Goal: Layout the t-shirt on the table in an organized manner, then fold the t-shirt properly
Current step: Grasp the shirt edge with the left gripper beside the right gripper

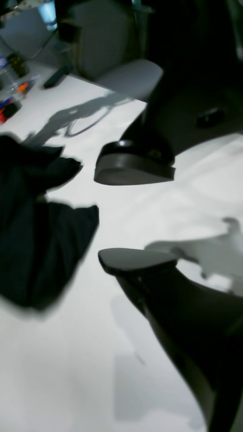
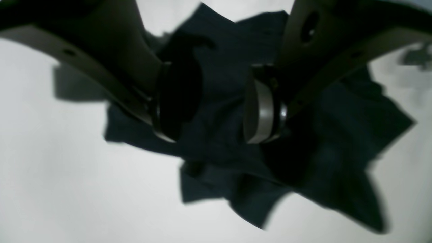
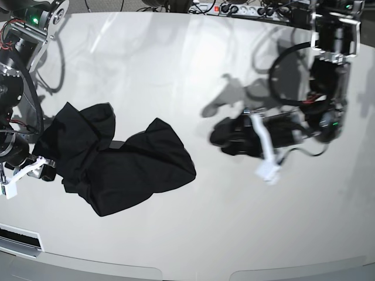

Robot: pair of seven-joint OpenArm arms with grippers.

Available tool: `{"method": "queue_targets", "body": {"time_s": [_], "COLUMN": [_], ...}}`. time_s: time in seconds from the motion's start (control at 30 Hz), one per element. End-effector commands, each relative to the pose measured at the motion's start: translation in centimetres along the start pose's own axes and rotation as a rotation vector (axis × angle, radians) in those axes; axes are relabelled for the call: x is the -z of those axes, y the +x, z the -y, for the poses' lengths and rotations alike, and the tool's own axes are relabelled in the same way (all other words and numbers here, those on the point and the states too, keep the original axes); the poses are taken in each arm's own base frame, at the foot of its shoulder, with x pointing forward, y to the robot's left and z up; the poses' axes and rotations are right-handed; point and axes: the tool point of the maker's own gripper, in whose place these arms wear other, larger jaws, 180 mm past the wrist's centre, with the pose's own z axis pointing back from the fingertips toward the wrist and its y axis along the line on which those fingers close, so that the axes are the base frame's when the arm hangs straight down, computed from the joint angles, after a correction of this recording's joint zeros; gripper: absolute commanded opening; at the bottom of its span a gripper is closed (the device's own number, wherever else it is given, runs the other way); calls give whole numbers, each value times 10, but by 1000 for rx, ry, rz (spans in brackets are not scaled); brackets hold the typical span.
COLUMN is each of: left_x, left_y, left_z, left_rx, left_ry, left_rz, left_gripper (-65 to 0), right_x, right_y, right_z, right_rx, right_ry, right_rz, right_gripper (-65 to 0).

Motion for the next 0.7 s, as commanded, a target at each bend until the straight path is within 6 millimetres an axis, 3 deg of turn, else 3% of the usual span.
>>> {"method": "queue_targets", "body": {"time_s": [0.0, 0.17, 0.27, 0.47, 0.67], "left_x": [7, 58, 88, 133, 162], "left_y": [29, 48, 54, 60, 30], "left_z": [7, 35, 36, 0, -22], "left_rx": [61, 266, 307, 186, 101], "left_ry": [-20, -36, 21, 198, 235], "left_rz": [69, 57, 24, 44, 26], "left_gripper": [-338, -338, -338, -337, -337], "right_x": [-6, -9, -11, -12, -13], "right_y": [25, 21, 15, -2, -15], "right_z": [-3, -30, -38, -35, -33], "right_rx": [-31, -73, -76, -67, -58], "right_ry": [27, 180, 226, 222, 218], "right_rz": [67, 61, 53, 17, -10], "right_gripper": [-331, -331, -331, -331, -331]}}
